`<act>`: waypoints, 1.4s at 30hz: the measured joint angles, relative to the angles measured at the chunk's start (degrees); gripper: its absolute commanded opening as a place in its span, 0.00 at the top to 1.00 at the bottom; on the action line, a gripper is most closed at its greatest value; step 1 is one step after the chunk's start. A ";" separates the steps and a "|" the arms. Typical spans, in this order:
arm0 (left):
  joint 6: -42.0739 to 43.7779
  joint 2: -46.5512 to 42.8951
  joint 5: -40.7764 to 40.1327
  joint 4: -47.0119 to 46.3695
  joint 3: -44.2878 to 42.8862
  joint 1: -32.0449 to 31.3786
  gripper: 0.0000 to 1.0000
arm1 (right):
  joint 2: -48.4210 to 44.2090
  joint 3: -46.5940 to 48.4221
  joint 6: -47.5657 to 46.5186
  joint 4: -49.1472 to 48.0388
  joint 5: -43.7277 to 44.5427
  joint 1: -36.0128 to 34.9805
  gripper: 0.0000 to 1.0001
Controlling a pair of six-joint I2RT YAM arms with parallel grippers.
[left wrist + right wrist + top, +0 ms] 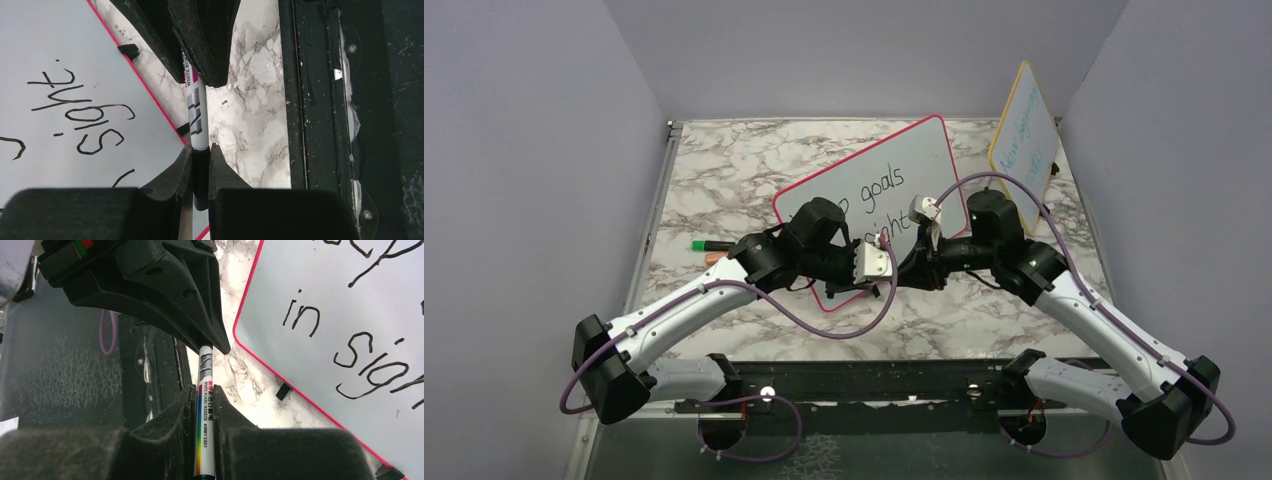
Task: Write a sentence on the whiteboard
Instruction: Close the whiteboard marker at the center of the board.
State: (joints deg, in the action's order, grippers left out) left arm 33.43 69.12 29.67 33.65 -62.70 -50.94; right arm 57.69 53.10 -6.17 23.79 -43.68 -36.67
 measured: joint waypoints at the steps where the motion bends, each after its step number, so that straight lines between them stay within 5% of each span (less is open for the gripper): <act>1: -0.04 0.00 0.07 0.37 -0.02 0.04 1.00 | 0.48 0.15 0.04 0.04 -0.48 0.00 1.00; 30: -3.50 -1.75 -7.93 1.75 2.01 -1.46 1.00 | 10.64 5.95 9.70 3.26 -1.92 -0.59 1.00; 36: -1.60 -4.11 -11.54 -2.95 4.94 -1.86 0.62 | 8.26 5.97 10.86 3.34 7.67 -2.19 1.00; 42: -2.14 -8.87 -12.39 -10.49 5.38 0.52 0.36 | 5.90 5.42 12.44 7.37 31.21 -2.89 0.99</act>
State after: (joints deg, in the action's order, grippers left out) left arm 31.29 60.25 17.28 23.16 -57.32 -50.41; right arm 63.59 58.52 6.26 31.16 -12.47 -39.55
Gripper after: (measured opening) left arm 0.507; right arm 0.171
